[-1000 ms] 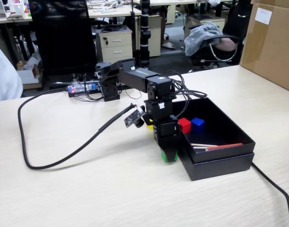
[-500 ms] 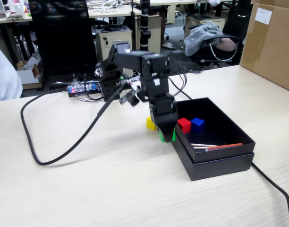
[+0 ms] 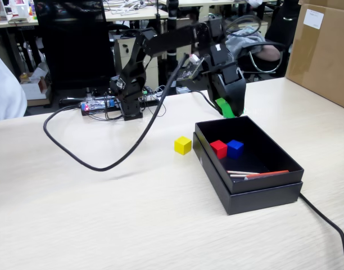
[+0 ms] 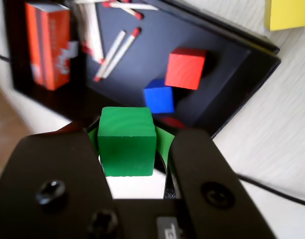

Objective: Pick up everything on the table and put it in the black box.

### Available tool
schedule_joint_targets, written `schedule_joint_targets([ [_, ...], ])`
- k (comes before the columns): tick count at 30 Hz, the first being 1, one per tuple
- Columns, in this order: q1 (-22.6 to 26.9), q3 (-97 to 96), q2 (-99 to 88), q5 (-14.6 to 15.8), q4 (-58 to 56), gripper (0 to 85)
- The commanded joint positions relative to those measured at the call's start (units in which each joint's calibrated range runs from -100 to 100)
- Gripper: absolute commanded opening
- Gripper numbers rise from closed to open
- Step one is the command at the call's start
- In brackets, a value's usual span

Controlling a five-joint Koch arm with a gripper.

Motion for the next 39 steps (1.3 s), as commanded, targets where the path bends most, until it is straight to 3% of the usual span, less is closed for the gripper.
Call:
schedule_joint_targets([
  [1, 0.9, 0.9, 1.1, 0.2, 0.0, 0.9],
  [10, 1.0, -0.3, 6.6, 0.1, 0.0, 1.2],
  [11, 1.0, -0.4, 6.9, 0.1, 0.0, 2.5],
  [14, 1.0, -1.5, 7.0, 0.1, -0.7, 18.5],
  [22, 0.5, -1.9, 3.0, 1.1, -1.8, 28.1],
  [24, -0.2, -2.4, -1.4, 1.3, -1.8, 28.2],
  [27, -1.1, -6.1, -10.9, 1.3, -1.8, 39.8],
  [33, -3.5, -16.5, -32.7, 0.0, -1.8, 43.1],
  [39, -6.2, -46.2, -57.2, -3.1, -1.7, 49.1],
])
